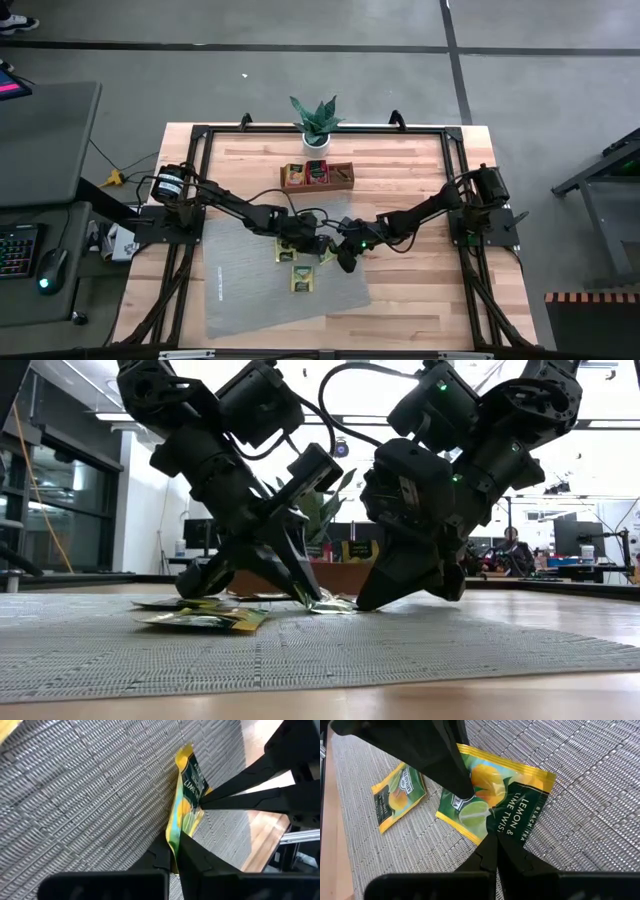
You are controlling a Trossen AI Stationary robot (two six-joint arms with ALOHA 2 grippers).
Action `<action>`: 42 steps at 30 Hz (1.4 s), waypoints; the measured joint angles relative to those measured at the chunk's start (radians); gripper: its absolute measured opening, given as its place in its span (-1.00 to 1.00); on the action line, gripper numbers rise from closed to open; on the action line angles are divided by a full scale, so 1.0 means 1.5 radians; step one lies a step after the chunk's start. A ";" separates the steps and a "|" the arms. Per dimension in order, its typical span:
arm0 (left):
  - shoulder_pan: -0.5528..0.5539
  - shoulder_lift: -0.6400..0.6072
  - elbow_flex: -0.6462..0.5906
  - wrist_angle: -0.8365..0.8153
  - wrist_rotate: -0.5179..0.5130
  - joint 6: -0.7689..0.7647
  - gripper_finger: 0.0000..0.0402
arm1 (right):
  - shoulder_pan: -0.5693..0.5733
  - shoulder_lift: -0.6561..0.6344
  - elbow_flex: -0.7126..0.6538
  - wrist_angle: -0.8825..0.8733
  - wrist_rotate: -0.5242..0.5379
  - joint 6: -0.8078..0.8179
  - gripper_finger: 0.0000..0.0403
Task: Pick & Place Tea
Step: Put the yellow tea bag into the right section of the wooden organizer
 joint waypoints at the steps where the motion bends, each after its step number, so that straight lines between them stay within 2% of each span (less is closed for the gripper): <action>1: 0.000 0.000 0.000 0.000 0.000 0.000 -0.95 | 0.000 0.000 0.000 0.000 0.000 0.000 -1.00; 10: -0.001 -0.018 0.000 -0.009 0.003 0.041 -0.99 | 0.000 0.000 0.000 0.000 -0.020 0.000 -1.00; 17: -0.001 -0.031 0.000 -0.018 -0.021 0.068 -0.99 | 0.001 -0.010 -0.001 -0.004 -0.025 -0.003 -1.00; 24: -0.001 -0.043 -0.001 -0.041 -0.040 0.097 -1.00 | 0.001 -0.085 -0.002 -0.042 -0.023 -0.028 -1.00; 29: -0.012 -0.074 0.000 -0.018 -0.116 0.155 -1.00 | -0.003 -0.162 -0.002 -0.097 -0.033 -0.048 -1.00; 32: -0.029 -0.097 -0.001 -0.005 -0.205 0.191 -1.00 | -0.003 -0.227 -0.002 -0.145 -0.034 -0.060 -1.00; 35: -0.066 -0.119 -0.002 0.023 -0.321 0.222 -1.00 | -0.003 -0.303 -0.002 -0.189 -0.019 -0.076 -1.00; 39: -0.107 -0.123 -0.021 0.120 -0.411 0.269 -1.00 | -0.003 -0.408 -0.002 -0.220 0.000 -0.104 -1.00; 42: -0.126 -0.123 -0.058 0.289 -0.429 0.315 -1.00 | -0.009 -0.480 -0.002 -0.229 -0.010 -0.128 -1.00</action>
